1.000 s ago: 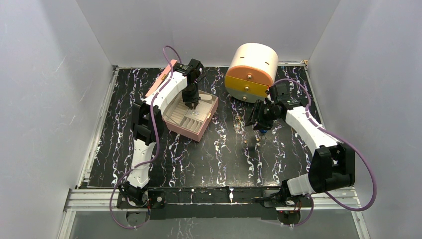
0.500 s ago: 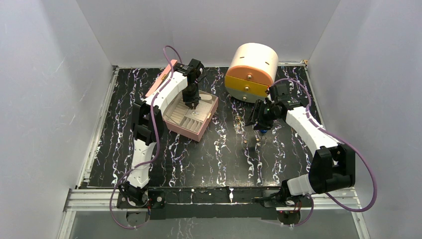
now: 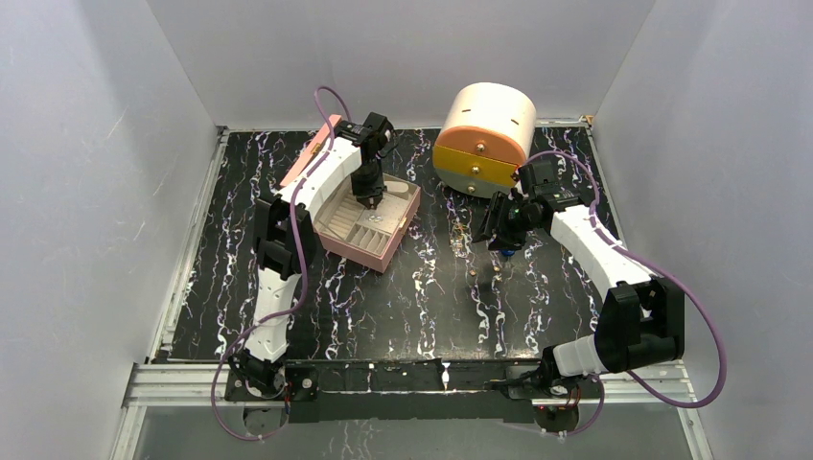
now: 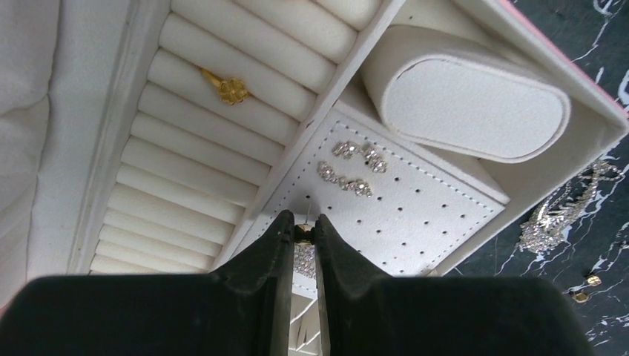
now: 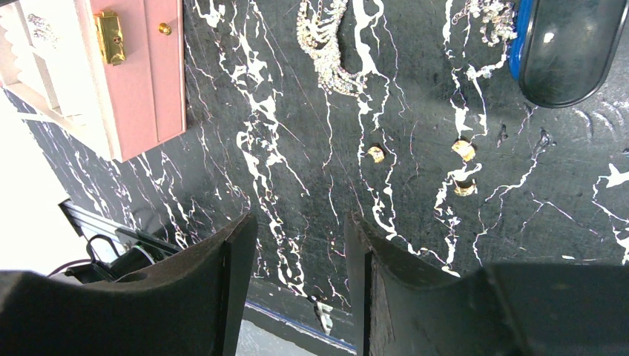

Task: Organize the mixed jewelry
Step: Place the jewelry in the jewelry box.

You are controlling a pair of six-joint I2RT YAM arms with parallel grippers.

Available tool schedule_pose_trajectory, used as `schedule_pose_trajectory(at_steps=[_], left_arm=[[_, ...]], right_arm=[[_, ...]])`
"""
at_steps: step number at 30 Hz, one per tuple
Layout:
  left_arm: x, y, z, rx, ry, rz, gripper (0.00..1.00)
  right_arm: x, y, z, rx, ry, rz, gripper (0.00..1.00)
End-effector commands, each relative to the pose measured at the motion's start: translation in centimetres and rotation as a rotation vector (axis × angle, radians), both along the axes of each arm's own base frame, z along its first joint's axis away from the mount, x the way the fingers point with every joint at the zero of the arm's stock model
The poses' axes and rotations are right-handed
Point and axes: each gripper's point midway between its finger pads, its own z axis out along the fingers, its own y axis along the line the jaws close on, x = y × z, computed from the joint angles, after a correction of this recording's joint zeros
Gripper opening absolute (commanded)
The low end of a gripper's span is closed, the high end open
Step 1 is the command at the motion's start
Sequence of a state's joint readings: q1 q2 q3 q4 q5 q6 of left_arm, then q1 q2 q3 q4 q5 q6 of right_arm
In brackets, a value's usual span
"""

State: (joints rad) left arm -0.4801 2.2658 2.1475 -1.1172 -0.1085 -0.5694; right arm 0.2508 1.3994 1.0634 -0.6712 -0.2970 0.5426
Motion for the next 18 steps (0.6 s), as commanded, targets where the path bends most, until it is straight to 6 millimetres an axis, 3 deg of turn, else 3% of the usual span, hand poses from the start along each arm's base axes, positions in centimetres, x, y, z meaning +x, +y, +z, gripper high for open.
schedule_pose_trajectory(at_steps=[1,18], left_arm=[[0.9,-0.8,1.6,-0.042,-0.060,0.004,0.03],[-0.1,0.3,1.2,0.011,-0.018,0.000,0.03]], right_arm=[[0.3,0.2,0.8,0.008,-0.052,0.016,0.56],[0.4,0.2,0.7,0.006,-0.051,0.017,0.56]])
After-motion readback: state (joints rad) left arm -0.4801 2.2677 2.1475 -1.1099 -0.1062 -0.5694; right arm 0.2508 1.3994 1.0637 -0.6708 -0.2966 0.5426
